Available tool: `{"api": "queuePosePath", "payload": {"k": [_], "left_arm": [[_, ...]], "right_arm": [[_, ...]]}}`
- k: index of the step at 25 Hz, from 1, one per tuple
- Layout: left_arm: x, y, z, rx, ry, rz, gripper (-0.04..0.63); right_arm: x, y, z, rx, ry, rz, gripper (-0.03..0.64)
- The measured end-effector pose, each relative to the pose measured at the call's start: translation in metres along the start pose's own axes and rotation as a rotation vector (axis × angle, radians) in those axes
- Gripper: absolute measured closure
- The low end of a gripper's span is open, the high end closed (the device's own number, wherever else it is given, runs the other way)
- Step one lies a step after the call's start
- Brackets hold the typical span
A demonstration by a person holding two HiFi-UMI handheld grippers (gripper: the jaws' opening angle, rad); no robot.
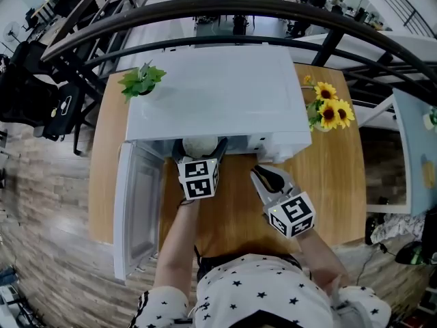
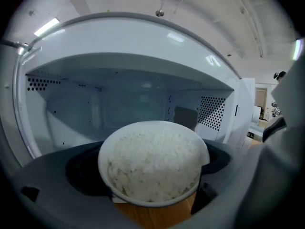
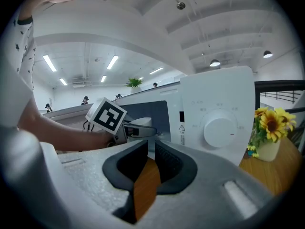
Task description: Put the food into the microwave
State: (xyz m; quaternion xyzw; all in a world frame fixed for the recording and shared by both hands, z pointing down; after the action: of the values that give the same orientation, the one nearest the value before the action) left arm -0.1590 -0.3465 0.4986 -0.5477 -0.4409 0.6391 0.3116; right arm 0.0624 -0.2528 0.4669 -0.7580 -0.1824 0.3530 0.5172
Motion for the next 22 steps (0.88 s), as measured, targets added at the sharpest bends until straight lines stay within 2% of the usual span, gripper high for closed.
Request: {"api": "queuePosePath", "payload": {"k": [5, 22], "left_arm": [[-0.013, 0.002, 0.002, -0.031, 0.004, 0.018, 0.055], [-0.042, -0.019, 0.008, -0.002, 0.006, 0.102, 0.054]], "right_arm": [[-0.003, -0.001, -0.001, -0.007, 0.003, 0.006, 0.586], [-0.010, -0.009, -0.003, -0.030, 0.018, 0.033, 0.586]]}}
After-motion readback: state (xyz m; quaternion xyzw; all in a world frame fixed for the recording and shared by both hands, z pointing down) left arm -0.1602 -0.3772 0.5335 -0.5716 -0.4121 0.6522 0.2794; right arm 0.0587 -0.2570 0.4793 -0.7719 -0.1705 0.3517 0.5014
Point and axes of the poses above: the fingertips, and each gripper's own axes: x backward along the fingers, z to its left, y out of its top, the point moved 10 cm from there along x, backward along the fingers, and after that the axes turned 3 degrees about -x, right-handed, at the moved point
